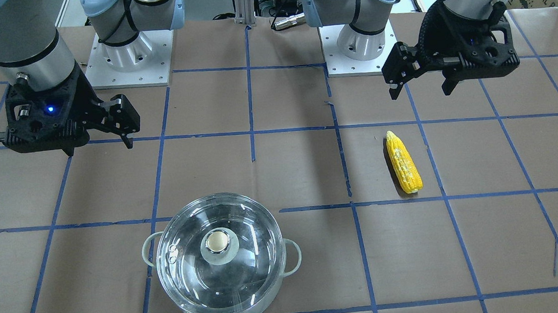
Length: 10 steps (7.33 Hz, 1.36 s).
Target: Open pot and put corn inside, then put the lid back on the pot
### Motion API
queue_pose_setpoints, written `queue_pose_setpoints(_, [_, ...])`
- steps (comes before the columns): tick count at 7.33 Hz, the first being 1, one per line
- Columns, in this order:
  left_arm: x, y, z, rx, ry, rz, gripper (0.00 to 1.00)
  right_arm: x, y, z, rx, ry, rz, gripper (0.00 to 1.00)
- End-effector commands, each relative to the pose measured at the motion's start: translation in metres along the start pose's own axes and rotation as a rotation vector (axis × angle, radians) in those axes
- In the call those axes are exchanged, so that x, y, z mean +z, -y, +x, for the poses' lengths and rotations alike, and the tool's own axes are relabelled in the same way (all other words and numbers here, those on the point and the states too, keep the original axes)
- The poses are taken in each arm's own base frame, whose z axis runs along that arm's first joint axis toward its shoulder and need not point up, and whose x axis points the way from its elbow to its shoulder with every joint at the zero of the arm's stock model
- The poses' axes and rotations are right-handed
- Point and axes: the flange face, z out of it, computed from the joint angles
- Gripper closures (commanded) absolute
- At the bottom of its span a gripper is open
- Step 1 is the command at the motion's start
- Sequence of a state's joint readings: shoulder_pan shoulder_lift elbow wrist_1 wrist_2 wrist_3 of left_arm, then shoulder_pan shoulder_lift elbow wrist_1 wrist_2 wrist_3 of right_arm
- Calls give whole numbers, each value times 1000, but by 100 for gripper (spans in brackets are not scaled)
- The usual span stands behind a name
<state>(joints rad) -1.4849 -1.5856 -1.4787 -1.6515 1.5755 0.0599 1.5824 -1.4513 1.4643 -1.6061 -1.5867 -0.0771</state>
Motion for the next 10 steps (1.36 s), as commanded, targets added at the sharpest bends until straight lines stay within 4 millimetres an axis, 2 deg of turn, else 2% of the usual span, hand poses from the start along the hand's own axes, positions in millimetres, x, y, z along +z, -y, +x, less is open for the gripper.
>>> queue_pose_setpoints(1, [0, 0, 0, 0, 1, -1, 0, -3, 6, -1, 11, -5, 14, 0])
queue_pose_setpoints(2, [0, 0, 0, 0, 1, -1, 0, 6, 21, -8, 77, -1, 1, 0])
queue_pose_setpoints(3, [0, 0, 0, 0, 0, -1, 0, 12, 48, -28, 81, 2, 0, 0])
queue_pose_setpoints(4, [0, 0, 0, 0, 1, -1, 0, 18, 83, -72, 25, -2, 20, 0])
queue_pose_setpoints(5, [0, 0, 0, 0, 0, -1, 0, 39, 118, -118, 32, -4, 16, 0])
queue_pose_setpoints(6, [0, 0, 0, 0, 1, -1, 0, 59, 142, -160, 22, -4, 18, 0])
queue_pose_setpoints(7, [0, 0, 0, 0, 0, -1, 0, 78, 156, -187, -7, 2, 17, 0])
queue_pose_setpoints(8, [1, 0, 0, 0, 0, -3, 0, 101, 161, -190, -25, 0, -14, 1])
queue_pose_setpoints(10, [0, -1, 0, 0, 0, -1, 0, 114, 158, -190, -32, -6, -35, 3])
